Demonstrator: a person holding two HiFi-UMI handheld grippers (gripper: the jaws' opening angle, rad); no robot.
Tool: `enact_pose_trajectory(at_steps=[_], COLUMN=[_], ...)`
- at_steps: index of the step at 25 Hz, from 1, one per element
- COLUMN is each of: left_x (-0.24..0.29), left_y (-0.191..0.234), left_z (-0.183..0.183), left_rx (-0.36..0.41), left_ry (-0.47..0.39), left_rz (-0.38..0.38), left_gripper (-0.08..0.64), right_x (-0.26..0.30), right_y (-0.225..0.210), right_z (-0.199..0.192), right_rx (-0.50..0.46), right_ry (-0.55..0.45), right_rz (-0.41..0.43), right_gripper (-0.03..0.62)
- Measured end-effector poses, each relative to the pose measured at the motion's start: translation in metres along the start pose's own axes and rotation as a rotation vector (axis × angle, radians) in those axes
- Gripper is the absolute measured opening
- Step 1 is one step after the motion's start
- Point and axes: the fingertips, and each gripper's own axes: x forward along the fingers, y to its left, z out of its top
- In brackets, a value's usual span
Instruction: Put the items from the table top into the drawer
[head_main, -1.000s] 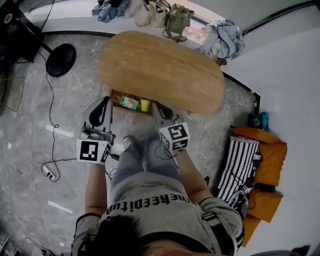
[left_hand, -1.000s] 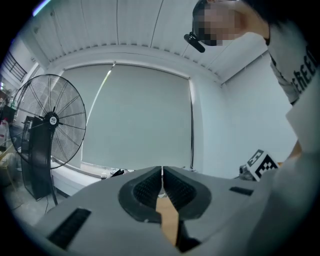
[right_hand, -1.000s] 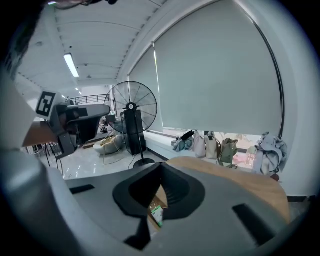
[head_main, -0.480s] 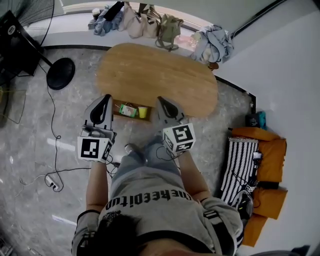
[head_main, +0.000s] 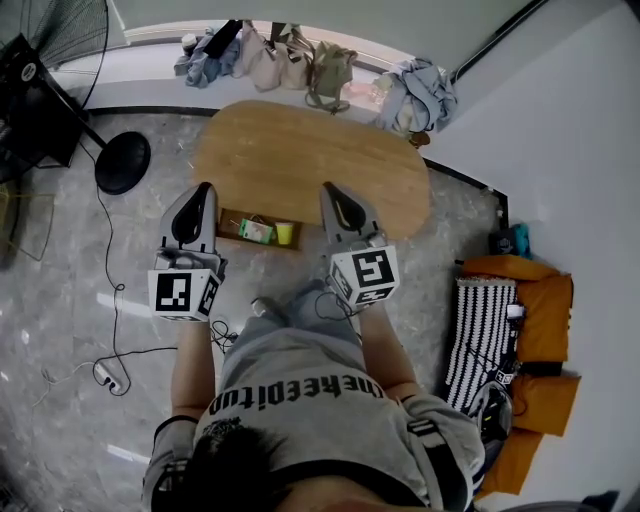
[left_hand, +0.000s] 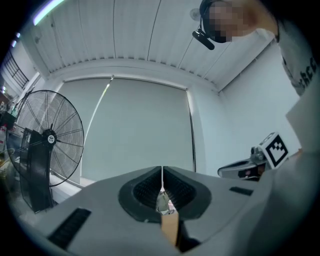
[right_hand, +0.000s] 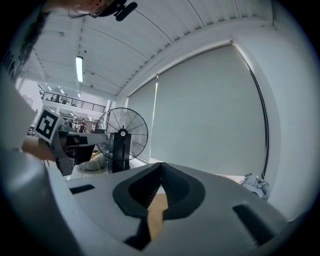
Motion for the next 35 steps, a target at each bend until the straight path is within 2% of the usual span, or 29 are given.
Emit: enact_pose_trajectory(at_steps=[13, 35], left_x=[-0.005, -0.002], left_y=[0.007, 0.006], left_z=[0.030, 0.026], left_rx=[-0.002, -0.034], left_ry=[-0.021, -0.024], left_rz=[0.026, 0.016], left_gripper=[0.012, 0.012], right_x=[-0.020, -0.022], right_y=[-0.012, -0.009], right_z=[0.064, 0.068], right_rx=[-0.008, -0.008], right_ry=[-0.153, -0.169], right_rz=[-0.082, -0.095], right_gripper=[0.002, 0.002])
